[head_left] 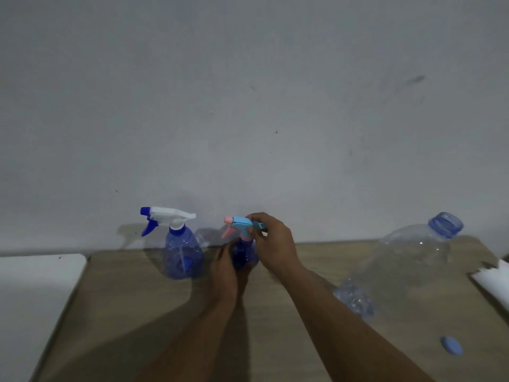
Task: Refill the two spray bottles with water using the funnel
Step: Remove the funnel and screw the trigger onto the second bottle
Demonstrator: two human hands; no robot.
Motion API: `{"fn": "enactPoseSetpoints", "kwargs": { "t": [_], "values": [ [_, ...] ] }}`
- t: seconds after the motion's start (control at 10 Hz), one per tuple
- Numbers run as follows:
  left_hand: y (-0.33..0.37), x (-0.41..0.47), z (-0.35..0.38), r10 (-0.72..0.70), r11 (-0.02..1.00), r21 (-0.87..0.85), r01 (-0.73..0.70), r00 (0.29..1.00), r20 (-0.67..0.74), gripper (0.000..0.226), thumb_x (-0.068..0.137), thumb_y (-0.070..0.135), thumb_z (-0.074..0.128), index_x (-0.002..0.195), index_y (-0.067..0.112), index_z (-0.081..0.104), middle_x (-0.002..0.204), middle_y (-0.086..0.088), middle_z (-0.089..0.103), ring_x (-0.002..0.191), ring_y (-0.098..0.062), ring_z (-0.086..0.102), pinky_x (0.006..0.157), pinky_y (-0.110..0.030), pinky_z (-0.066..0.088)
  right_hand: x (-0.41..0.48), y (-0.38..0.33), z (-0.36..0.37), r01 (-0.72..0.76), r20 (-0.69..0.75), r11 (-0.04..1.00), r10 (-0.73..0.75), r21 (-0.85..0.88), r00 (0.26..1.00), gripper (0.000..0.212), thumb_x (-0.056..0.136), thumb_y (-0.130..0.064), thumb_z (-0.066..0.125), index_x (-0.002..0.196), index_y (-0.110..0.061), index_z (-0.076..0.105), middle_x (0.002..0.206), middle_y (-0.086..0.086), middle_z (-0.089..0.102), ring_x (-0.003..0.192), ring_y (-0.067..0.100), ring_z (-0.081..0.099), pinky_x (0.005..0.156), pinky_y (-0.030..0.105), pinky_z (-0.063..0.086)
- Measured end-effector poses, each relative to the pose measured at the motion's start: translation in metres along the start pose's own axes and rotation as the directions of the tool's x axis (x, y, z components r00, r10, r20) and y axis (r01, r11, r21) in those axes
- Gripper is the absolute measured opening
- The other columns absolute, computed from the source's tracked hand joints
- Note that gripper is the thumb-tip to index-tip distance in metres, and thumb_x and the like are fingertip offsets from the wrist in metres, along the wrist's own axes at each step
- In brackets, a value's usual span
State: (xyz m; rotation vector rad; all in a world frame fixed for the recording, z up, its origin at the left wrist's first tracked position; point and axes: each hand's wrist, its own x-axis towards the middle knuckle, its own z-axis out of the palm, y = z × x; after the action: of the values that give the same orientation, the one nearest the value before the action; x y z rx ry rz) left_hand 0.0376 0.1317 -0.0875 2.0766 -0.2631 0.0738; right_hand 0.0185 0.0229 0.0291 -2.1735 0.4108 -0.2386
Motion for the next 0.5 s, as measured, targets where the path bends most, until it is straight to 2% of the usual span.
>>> {"fn": "enactPoseSetpoints", "kwargs": {
  "t": [0.1, 0.2, 0.3, 0.4, 0.5],
  "values": [
    [0.012, -0.001, -0.006, -0.090, 0.996, 0.008, 0.090, 0.991, 0.100, 0.041, 0.088, 0.014, 0.072, 0.126, 0.014, 0.058, 0.123, 0.000, 0.056, 0.109, -0.015, 0.052, 0.091, -0.014, 0.042, -0.008, 0.000, -0.002, 0.004, 0.027, 0.998, -0.002, -0.065, 1.000, 0.044, 0.097, -0.015, 0.064, 0.139, -0.025, 0.056, 0.142, -0.002, 0.057, 0.131, 0.016, 0.051, 0.108, 0.026, 0.040],
    [0.023, -0.003, -0.013, -0.153, 0.986, -0.053, 0.158, 0.984, 0.089, 0.053, 0.085, 0.014, 0.076, 0.133, 0.009, 0.053, 0.130, -0.009, 0.053, 0.118, -0.027, 0.052, 0.094, -0.026, 0.044, -0.017, -0.003, -0.007, -0.006, 0.054, 0.985, 0.015, -0.171, 0.998, 0.059, 0.098, -0.018, 0.062, 0.152, -0.025, 0.038, 0.156, -0.002, 0.041, 0.143, 0.016, 0.038, 0.115, 0.029, 0.031],
    [0.024, -0.004, -0.013, -0.187, 0.972, -0.123, 0.199, 0.977, 0.101, 0.042, 0.088, 0.013, 0.072, 0.127, 0.009, 0.056, 0.124, -0.003, 0.060, 0.117, -0.024, 0.057, 0.093, -0.023, 0.048, -0.029, -0.009, -0.015, 0.012, 0.052, 0.978, -0.001, -0.209, 0.999, 0.060, 0.099, -0.024, 0.060, 0.153, -0.022, 0.035, 0.157, -0.001, 0.038, 0.143, 0.016, 0.037, 0.112, 0.026, 0.031],
    [0.032, -0.013, -0.024, -0.176, 0.983, -0.050, 0.178, 0.983, 0.041, 0.034, 0.087, 0.016, 0.073, 0.118, 0.009, 0.060, 0.106, 0.008, 0.053, 0.102, -0.016, 0.056, 0.076, -0.009, 0.035, -0.046, -0.014, -0.023, 0.024, 0.048, 0.969, -0.012, -0.246, 0.999, 0.056, 0.100, -0.025, 0.058, 0.151, -0.021, 0.037, 0.154, 0.000, 0.042, 0.138, 0.017, 0.042, 0.108, 0.024, 0.034],
    [0.039, -0.027, -0.036, -0.171, 0.985, 0.016, 0.170, 0.984, 0.052, 0.020, 0.088, 0.015, 0.070, 0.107, 0.014, 0.062, 0.097, 0.011, 0.060, 0.096, -0.015, 0.058, 0.073, -0.015, 0.037, -0.064, -0.016, -0.034, 0.032, 0.048, 0.956, -0.019, -0.290, 0.999, 0.054, 0.099, -0.026, 0.059, 0.150, -0.018, 0.040, 0.150, 0.003, 0.046, 0.135, 0.019, 0.046, 0.107, 0.026, 0.037]
  ]
}}
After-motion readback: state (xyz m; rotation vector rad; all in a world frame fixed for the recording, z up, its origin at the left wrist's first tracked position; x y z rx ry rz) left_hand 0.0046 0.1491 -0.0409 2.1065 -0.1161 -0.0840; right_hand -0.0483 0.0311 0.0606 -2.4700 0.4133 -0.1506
